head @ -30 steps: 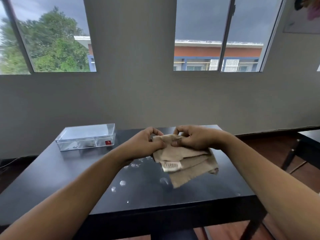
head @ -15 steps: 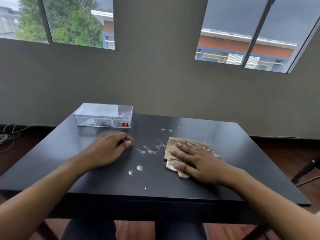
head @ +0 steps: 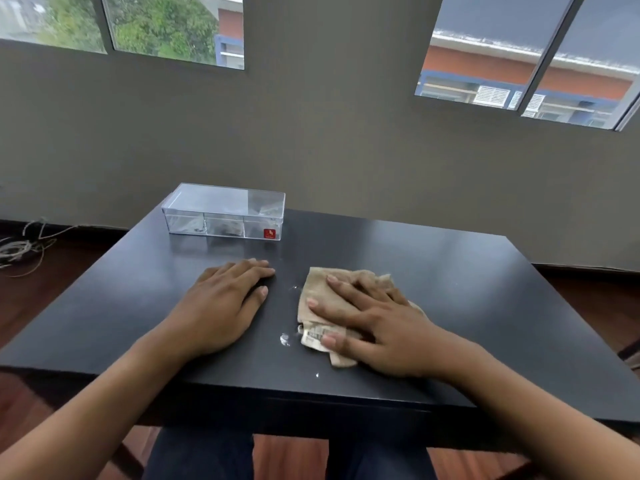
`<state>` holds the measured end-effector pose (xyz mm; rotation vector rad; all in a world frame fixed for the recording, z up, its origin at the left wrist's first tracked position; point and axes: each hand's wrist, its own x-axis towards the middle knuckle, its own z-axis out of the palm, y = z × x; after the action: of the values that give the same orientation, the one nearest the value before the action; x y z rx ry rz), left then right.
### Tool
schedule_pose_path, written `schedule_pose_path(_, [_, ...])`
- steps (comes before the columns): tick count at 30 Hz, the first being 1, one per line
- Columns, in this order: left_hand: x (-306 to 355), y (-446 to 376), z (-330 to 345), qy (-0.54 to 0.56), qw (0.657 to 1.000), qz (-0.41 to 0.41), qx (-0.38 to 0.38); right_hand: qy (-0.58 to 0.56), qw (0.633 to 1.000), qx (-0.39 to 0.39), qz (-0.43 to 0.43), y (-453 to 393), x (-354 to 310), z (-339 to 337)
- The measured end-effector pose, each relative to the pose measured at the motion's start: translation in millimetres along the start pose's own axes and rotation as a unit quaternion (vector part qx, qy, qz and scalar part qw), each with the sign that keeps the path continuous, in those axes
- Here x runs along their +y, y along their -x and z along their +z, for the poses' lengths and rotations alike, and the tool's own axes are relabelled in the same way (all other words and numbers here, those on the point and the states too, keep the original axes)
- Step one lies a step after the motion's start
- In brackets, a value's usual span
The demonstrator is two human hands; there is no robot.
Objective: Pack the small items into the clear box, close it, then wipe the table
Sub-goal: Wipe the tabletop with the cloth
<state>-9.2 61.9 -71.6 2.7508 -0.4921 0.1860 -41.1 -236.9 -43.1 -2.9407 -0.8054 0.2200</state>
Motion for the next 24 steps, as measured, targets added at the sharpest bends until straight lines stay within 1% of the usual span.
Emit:
schedule_pose_path(1, [-1,0,2,-0.001,1.0,0.0,-0.001,-0.005,1.0,-0.006,-0.001,12,1,0])
schedule_pose_path(3, [0,1,3,-0.003,1.0,0.003,-0.003,-0.014,0.999,-0.008,0.028,13,18,-7])
schedule_pose_path(7, [2,1,1,0.004,1.0,-0.002,-0.006,-0.008,0.992,0.011,0.122,-41,56,-14])
schedule_pose_path(9, [2,2,0,0.007,1.0,-0.005,-0.002,-0.016,0.991,0.013,0.132,-67,57,-12])
schedule_pose_path(12, [2,5,-1,0.021,0.999,-0.024,0.009,-0.028,0.996,0.014,0.089,-78,29,-7])
schedule_pose_path(15, [2,5,-1,0.022,0.999,-0.03,0.02,-0.022,1.0,0.013,0.011,-48,-1,0])
schedule_pose_path(17, [1,4,0,0.021,0.999,-0.025,0.025,-0.024,0.999,0.007,-0.029,-19,-1,3])
schedule_pose_path(18, [1,4,0,0.02,0.999,-0.022,0.029,-0.028,0.999,0.002,-0.031,-9,7,2])
schedule_pose_path(19, [0,4,1,0.02,0.999,-0.019,0.031,-0.034,0.999,-0.003,-0.019,-3,17,0])
schedule_pose_path(21, [0,4,1,0.019,0.999,-0.016,0.034,-0.036,0.999,-0.011,0.039,-5,39,-6])
schedule_pose_path(24, [1,4,0,0.019,0.999,-0.015,0.04,-0.021,0.991,0.008,0.129,-31,52,-8])
